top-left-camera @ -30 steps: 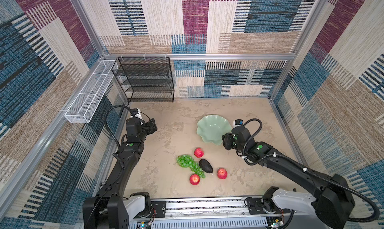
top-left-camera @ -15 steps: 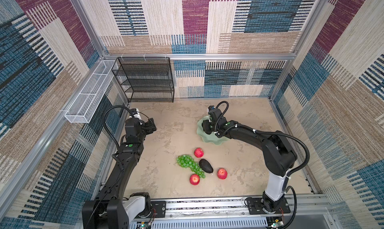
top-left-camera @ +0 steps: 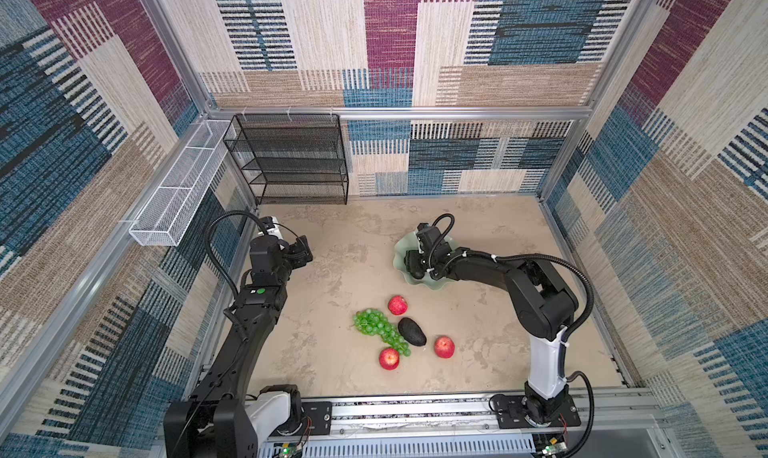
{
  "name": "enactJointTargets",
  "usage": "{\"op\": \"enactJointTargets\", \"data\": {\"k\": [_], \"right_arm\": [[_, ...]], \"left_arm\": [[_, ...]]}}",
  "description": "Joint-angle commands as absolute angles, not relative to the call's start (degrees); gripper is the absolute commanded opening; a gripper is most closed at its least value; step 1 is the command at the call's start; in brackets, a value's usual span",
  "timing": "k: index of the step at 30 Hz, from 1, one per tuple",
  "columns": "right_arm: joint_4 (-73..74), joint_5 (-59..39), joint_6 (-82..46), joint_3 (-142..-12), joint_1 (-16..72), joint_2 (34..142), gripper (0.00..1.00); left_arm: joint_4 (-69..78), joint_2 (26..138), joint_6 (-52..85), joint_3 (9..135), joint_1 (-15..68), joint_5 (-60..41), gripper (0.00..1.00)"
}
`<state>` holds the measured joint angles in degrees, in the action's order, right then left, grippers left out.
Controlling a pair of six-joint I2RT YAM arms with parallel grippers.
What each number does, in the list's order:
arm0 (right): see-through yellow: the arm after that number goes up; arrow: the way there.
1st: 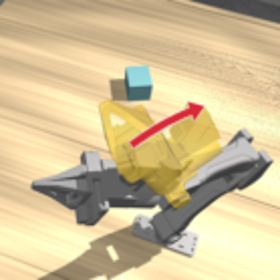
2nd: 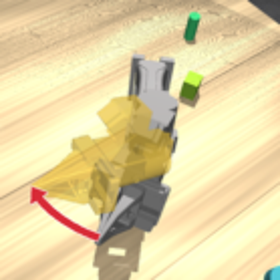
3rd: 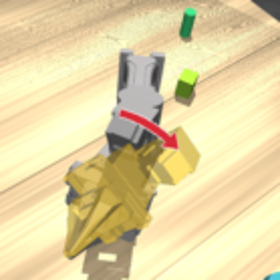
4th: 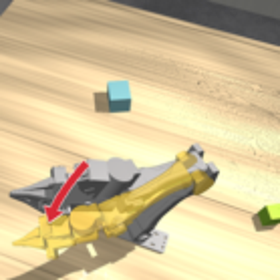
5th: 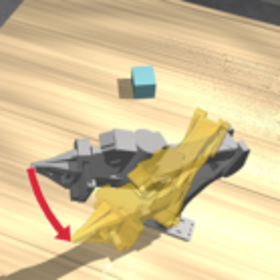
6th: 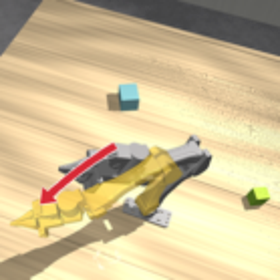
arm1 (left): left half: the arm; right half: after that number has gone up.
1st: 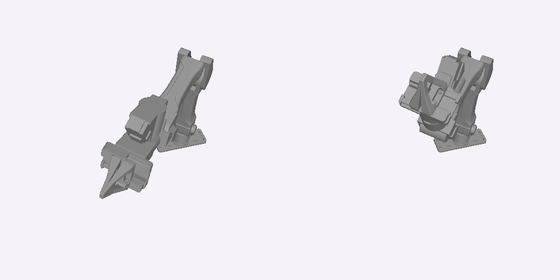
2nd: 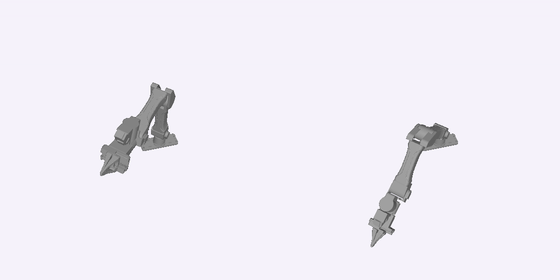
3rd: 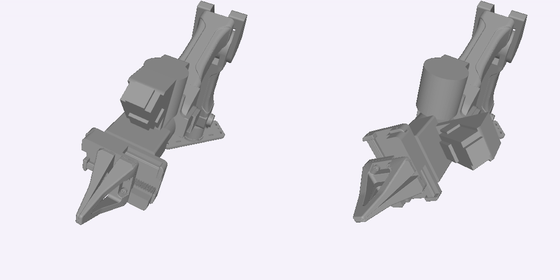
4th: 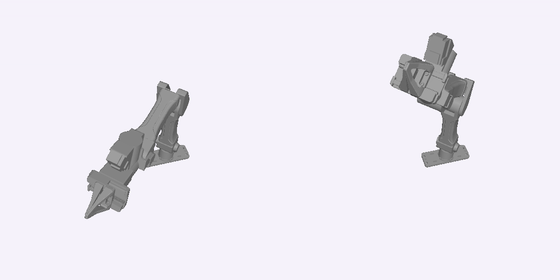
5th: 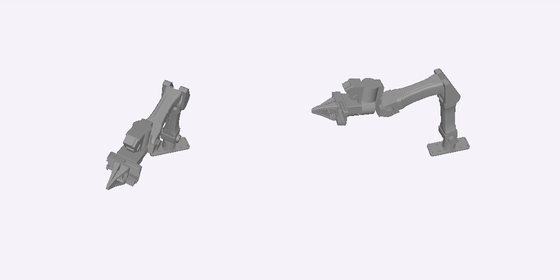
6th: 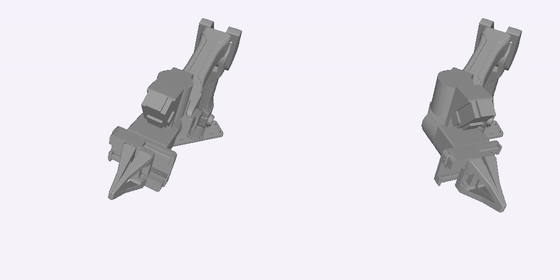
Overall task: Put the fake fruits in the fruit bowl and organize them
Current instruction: 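Carry the avocado into the green bowl with the right gripper and release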
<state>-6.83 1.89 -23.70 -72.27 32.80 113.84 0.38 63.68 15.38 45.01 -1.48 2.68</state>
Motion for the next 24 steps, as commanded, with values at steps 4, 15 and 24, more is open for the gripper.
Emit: {"op": "enactJointTargets", "data": {"k": [4,15,24], "right_arm": [[-3.4,2.3,-25.0,-71.2,32.3,111.1,0.82],[1.7,9.0,-24.1,-62.5,30.9,92.6,1.0],[7.1,12.0,-24.0,-53.0,28.4,84.4,1.0]], "left_arm": [[0.1,62.8,16.6,45.4,-1.7,3.0,0.88],[-14.8,59.2,19.7,48.4,-1.4,-12.2,0.83],[-30.2,55.9,26.0,46.8,15.4,-13.4,0.77]]}}
